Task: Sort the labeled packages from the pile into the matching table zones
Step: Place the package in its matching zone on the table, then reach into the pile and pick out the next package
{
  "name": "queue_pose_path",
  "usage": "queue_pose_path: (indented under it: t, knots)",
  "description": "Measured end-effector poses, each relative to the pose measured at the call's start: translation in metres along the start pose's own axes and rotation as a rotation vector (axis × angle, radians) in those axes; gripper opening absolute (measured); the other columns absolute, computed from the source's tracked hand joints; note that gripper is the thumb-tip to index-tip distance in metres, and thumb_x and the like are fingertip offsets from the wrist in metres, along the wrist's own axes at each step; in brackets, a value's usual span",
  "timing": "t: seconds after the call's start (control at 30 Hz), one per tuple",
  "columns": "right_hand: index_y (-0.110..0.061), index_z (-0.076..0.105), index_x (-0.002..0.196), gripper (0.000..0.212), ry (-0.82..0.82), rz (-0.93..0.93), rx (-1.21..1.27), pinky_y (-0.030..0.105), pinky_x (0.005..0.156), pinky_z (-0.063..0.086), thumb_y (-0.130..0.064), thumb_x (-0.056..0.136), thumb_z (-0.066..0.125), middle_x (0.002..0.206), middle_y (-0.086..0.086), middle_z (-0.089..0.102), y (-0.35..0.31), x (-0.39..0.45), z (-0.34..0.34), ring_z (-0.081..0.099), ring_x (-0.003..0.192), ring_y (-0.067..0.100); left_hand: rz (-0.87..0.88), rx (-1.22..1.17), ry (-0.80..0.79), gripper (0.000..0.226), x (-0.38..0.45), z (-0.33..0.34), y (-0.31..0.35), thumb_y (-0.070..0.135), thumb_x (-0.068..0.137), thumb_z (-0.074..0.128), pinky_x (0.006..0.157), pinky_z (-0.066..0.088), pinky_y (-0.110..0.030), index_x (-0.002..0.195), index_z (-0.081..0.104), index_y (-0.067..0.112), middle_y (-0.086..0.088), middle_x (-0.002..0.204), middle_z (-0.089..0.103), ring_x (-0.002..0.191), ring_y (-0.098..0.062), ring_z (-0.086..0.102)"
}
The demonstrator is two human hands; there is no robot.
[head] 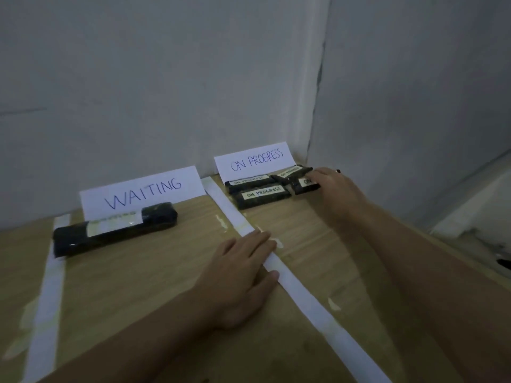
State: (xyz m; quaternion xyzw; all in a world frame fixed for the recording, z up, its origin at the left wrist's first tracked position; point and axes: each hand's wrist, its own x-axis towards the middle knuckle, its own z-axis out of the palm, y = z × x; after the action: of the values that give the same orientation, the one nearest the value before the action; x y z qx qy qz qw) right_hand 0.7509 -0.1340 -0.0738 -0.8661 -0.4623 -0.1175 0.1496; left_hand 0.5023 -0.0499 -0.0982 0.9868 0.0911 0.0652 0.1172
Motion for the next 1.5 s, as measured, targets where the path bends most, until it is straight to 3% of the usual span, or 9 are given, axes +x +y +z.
queue_pose_path:
  t: [0.17,0.33,0.53,0.7,0.87,1.23,1.37,1.5]
  knots:
    - [-0.007,0.054,0.123,0.047,0.032,-0.005,0.071,0.037,0.097,0.038,0.008,0.079,0.046,0.13,0.014,0.051,0.007,0.027,0.022,0.047,0.119,0.03,0.004,-0.045,0.019,0.075,0.0,0.005,-0.003,0.063,0.073,0.0,0.112,-0.004,-0.02,0.144,0.011,0.04,0.025,0.152,0.008,0.125,0.018,-0.002]
    - [-0.008,0.055,0.122,0.047,0.014,-0.009,0.066,0.034,0.093,0.036,0.007,0.079,0.043,0.131,0.012,0.052,0.003,0.029,0.026,0.048,0.118,0.029,-0.002,-0.071,0.017,0.077,0.0,0.005,-0.001,0.064,0.071,0.001,0.112,-0.004,-0.019,0.144,0.012,0.041,0.025,0.152,0.008,0.124,0.019,-0.002]
    - [-0.009,0.046,0.128,0.037,0.007,0.077,0.029,0.038,0.091,0.041,-0.01,0.091,0.042,0.133,0.012,0.048,-0.017,-0.015,0.013,0.048,0.117,0.032,-0.001,0.016,-0.021,0.07,-0.005,-0.003,0.005,0.058,0.083,0.008,0.114,0.004,-0.025,0.146,0.015,0.03,0.013,0.155,0.013,0.141,0.0,0.01]
    - [-0.01,0.051,0.126,0.035,0.045,-0.016,0.148,0.039,0.092,0.044,-0.017,0.092,0.046,0.129,0.01,0.053,-0.057,-0.076,-0.009,0.053,0.111,0.032,-0.009,0.029,-0.047,0.049,-0.04,-0.028,0.014,0.042,0.097,0.026,0.109,0.02,-0.027,0.141,0.031,0.022,0.005,0.149,0.033,0.134,-0.011,0.032]
    - [-0.008,0.056,0.121,0.038,0.024,-0.195,0.297,0.037,0.089,0.045,-0.004,0.083,0.052,0.123,0.009,0.058,-0.113,-0.139,-0.045,0.055,0.109,0.028,0.103,0.106,-0.159,0.073,-0.102,-0.059,0.021,0.056,0.078,0.008,0.096,0.038,-0.031,0.127,0.047,0.017,-0.001,0.131,0.051,0.116,-0.021,0.05]
    - [-0.009,0.058,0.118,0.032,-0.139,-0.536,0.39,0.037,0.089,0.047,-0.009,0.086,0.054,0.116,0.005,0.061,-0.198,-0.287,-0.112,0.056,0.106,0.02,0.119,0.153,-0.156,0.054,-0.219,-0.09,0.066,0.045,0.09,0.025,0.099,0.039,-0.036,0.132,0.045,0.018,-0.002,0.132,0.052,0.116,-0.021,0.052]
    - [-0.017,0.055,0.124,0.034,-0.224,-0.505,0.347,0.03,0.091,0.044,-0.014,0.09,0.052,0.122,-0.002,0.056,-0.207,-0.319,-0.116,0.052,0.109,0.014,0.103,0.156,-0.167,0.044,-0.241,-0.091,0.081,0.038,0.097,0.032,0.101,0.036,-0.032,0.133,0.044,0.016,-0.002,0.135,0.05,0.12,-0.02,0.048]
    - [-0.019,0.047,0.131,0.044,-0.305,-0.399,0.196,0.033,0.095,0.041,-0.023,0.088,0.054,0.13,-0.002,0.049,-0.208,-0.325,-0.116,0.047,0.116,0.017,0.08,0.158,-0.166,0.042,-0.257,-0.092,0.091,0.035,0.097,0.035,0.099,0.037,-0.03,0.134,0.043,0.016,-0.001,0.134,0.049,0.119,-0.019,0.049]
